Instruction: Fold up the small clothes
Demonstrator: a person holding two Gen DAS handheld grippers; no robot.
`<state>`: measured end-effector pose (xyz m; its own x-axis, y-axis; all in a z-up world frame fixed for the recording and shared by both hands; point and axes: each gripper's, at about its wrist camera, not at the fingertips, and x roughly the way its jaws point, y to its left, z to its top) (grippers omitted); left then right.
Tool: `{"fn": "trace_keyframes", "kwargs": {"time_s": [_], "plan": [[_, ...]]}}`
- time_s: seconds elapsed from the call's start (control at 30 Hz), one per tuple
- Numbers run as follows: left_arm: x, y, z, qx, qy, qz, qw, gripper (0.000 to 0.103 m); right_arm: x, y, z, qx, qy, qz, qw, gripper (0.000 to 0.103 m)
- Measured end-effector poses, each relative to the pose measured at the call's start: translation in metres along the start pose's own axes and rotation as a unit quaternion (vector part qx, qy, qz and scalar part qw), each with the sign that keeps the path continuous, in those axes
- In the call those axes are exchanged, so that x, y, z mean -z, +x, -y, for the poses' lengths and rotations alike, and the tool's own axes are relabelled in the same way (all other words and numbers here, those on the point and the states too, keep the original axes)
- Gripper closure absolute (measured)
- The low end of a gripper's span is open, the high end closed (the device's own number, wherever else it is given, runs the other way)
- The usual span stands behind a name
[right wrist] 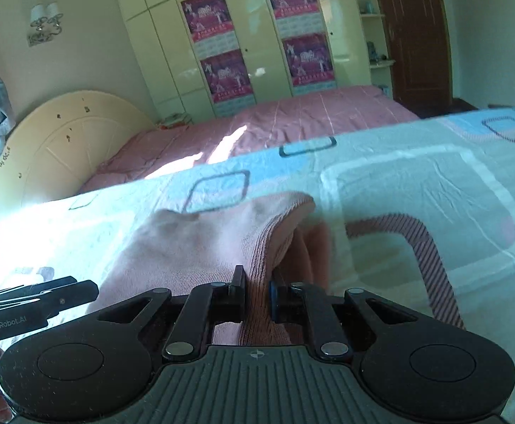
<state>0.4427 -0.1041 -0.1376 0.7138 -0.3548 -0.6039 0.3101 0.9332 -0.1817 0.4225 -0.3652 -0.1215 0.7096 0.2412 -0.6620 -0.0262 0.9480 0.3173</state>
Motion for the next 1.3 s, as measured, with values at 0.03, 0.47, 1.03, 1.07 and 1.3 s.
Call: {"fn": "trace_keyframes", "kwargs": {"time_s": [0.03,0.47,1.03,1.07,1.3], "plan": [[0.005,0.004,0.003,-0.003,0.006,-0.007,1.0,0.051,0.006,0.009,0.008,-0.002,0.018,-0.022,1.0,0.091],[0.02,0.005,0.01,-0.015,0.05,-0.011,0.9986,0.051,0.045,-0.046,0.027,-0.016,0.056,-0.048,0.997,0.083],[-0.03,0.012,0.01,0.0,0.029,0.026,0.9992,0.053,-0.006,-0.039,-0.011,0.015,-0.011,0.023,1.0,0.083],[-0.033,0.02,0.01,-0.006,0.033,0.024,0.9991,0.054,-0.009,-0.03,-0.016,0.014,-0.019,0.021,0.999,0.083],[-0.012,0.051,-0.006,-0.024,0.014,-0.012,0.9995,0.052,0.008,0.035,-0.016,0.068,-0.082,-0.023,0.994,0.091]]}}
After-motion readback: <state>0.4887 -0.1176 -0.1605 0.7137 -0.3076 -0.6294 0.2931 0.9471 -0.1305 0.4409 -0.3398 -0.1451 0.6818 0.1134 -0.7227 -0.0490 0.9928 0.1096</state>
